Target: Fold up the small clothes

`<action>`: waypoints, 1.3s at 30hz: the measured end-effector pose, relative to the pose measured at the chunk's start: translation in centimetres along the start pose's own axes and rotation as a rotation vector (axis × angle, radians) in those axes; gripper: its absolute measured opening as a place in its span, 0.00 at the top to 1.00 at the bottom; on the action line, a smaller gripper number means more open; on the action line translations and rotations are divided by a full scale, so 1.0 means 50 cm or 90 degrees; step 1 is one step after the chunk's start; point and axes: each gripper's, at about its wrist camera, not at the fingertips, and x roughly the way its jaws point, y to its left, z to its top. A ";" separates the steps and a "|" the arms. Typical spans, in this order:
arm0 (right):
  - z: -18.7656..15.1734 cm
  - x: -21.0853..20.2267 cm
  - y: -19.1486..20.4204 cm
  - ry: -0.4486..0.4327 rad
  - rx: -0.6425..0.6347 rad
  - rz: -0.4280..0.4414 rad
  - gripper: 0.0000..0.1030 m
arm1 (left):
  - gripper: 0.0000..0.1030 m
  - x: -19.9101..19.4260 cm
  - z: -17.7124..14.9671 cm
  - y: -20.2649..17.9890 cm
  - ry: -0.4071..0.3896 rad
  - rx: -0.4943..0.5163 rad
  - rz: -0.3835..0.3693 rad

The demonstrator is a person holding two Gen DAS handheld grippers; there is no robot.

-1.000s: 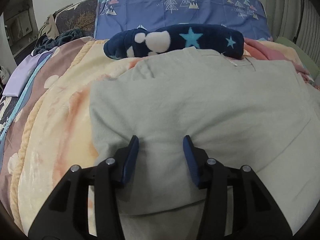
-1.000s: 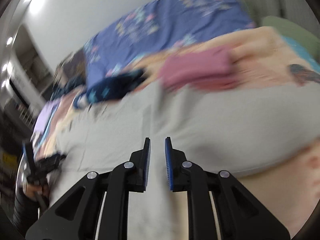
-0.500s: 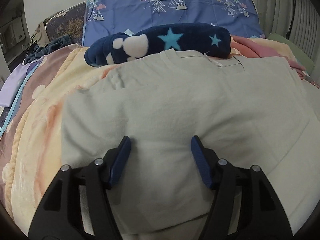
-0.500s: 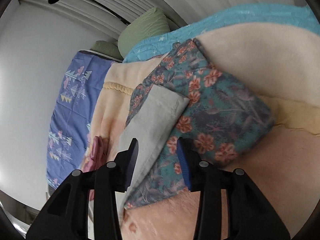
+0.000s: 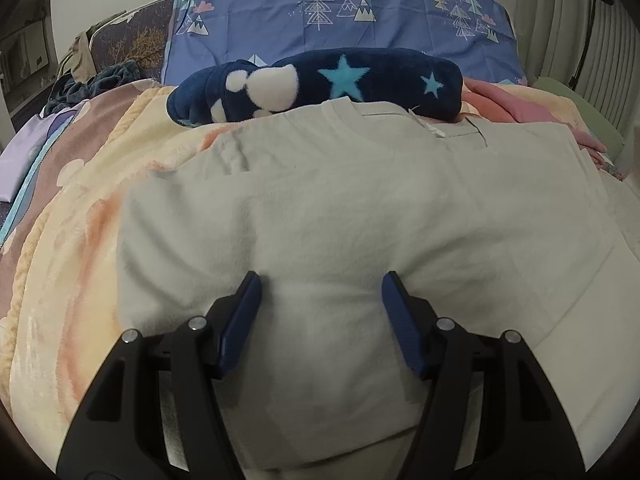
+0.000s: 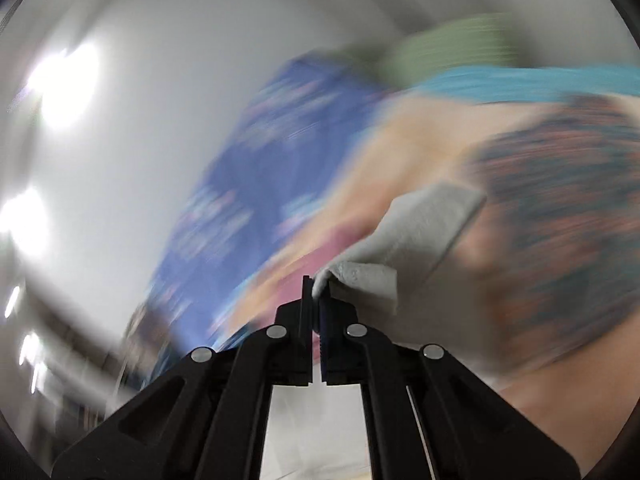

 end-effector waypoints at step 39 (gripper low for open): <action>-0.512 0.250 0.182 0.413 -0.339 0.093 0.70 | 0.18 0.048 0.082 -0.143 0.105 -0.164 -0.430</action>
